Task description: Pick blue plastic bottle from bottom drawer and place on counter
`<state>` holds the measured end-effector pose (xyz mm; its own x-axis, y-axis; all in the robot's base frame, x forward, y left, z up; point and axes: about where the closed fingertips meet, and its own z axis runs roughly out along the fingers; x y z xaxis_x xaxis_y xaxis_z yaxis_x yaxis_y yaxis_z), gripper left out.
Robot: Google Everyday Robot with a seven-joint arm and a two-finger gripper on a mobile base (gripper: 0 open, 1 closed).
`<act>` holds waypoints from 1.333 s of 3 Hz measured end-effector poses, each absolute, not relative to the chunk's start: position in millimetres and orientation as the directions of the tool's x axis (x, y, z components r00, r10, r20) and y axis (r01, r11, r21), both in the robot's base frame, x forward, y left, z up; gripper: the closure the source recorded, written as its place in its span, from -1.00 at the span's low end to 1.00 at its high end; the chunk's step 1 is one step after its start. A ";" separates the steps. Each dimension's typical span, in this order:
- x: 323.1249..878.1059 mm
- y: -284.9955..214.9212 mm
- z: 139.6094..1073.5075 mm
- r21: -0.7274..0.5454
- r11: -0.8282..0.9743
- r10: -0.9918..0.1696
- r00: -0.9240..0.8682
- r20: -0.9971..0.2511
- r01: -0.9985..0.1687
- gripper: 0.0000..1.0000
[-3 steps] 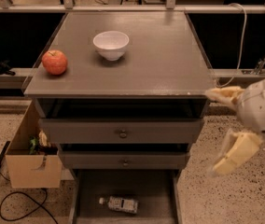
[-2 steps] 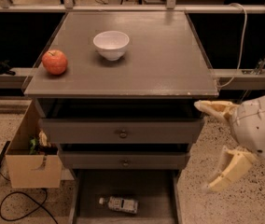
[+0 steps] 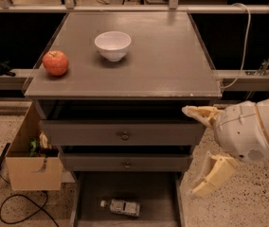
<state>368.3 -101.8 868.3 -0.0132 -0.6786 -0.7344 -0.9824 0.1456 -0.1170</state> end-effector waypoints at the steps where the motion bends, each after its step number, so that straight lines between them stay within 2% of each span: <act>1: 354.6 -87.5 834.1 -0.115 0.198 -0.694 -0.057 -0.718 -0.973 -1.00; 3: 335.3 -101.7 726.3 -0.099 0.295 -0.722 -0.154 -0.674 -0.950 -1.00; 4: 360.6 -116.7 682.3 -0.113 0.291 -0.729 -0.144 -0.669 -0.950 -1.00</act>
Offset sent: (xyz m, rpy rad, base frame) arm -0.0472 -0.0076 -0.1841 -0.0831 0.0737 -0.2453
